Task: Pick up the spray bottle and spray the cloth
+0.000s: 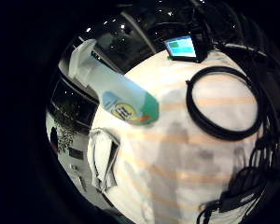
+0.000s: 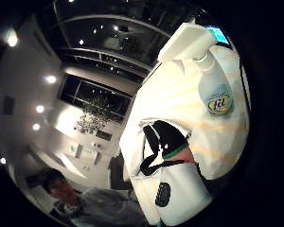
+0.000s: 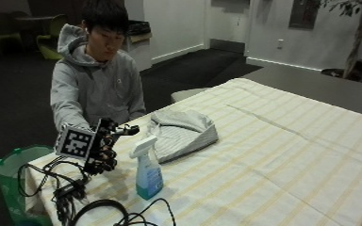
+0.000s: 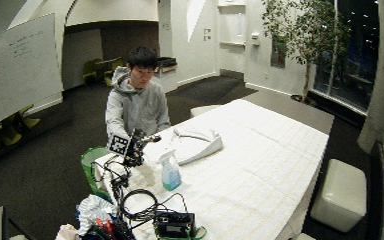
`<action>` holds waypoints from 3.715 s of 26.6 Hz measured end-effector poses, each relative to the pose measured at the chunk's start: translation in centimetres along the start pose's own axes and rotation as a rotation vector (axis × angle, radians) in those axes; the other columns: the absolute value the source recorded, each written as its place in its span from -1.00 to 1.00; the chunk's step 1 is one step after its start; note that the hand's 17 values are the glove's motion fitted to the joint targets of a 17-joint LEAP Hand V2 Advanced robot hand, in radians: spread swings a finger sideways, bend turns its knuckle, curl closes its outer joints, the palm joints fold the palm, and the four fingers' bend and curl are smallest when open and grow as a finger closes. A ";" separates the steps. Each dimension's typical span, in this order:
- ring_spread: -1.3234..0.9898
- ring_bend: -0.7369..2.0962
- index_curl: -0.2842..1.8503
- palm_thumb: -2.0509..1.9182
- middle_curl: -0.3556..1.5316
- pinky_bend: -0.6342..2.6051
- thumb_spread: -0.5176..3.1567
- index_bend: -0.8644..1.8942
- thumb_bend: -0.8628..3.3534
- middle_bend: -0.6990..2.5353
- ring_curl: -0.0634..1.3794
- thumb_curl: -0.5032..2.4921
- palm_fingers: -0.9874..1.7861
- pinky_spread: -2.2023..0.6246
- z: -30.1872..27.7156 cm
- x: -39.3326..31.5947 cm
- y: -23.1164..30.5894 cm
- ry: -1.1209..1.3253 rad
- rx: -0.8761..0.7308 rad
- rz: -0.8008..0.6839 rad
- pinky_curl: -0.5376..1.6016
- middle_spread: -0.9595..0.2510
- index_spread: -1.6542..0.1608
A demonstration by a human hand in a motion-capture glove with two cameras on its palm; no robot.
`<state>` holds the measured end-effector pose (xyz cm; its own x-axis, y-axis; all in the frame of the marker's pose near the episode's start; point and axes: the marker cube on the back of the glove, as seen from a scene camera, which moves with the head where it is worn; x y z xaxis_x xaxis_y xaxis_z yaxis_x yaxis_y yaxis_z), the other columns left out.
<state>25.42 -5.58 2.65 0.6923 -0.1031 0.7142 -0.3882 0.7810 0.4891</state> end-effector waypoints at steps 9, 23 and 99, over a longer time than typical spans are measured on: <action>0.17 -0.21 -0.61 0.41 -0.29 -0.26 -0.22 -0.32 -0.60 -0.43 -0.57 -0.44 -0.33 0.71 2.0 2.1 -3.1 -0.152 -0.006 0.107 -0.18 0.60 0.43; 0.15 -0.22 -0.63 0.43 -0.26 -0.27 -0.24 -0.31 -0.60 -0.38 -0.56 -0.43 -0.32 0.68 4.7 3.7 -6.0 -0.352 -0.106 0.187 -0.18 0.57 0.45; 0.01 -0.15 -0.24 0.56 -0.12 -0.45 -0.84 0.01 -0.60 -0.20 -0.31 -0.26 0.70 0.35 13.3 -21.1 0.0 0.830 -0.601 -0.289 -0.14 0.46 0.66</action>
<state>2.77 -11.55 -5.74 0.9962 -0.0582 -0.0652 0.0644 0.9933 0.0961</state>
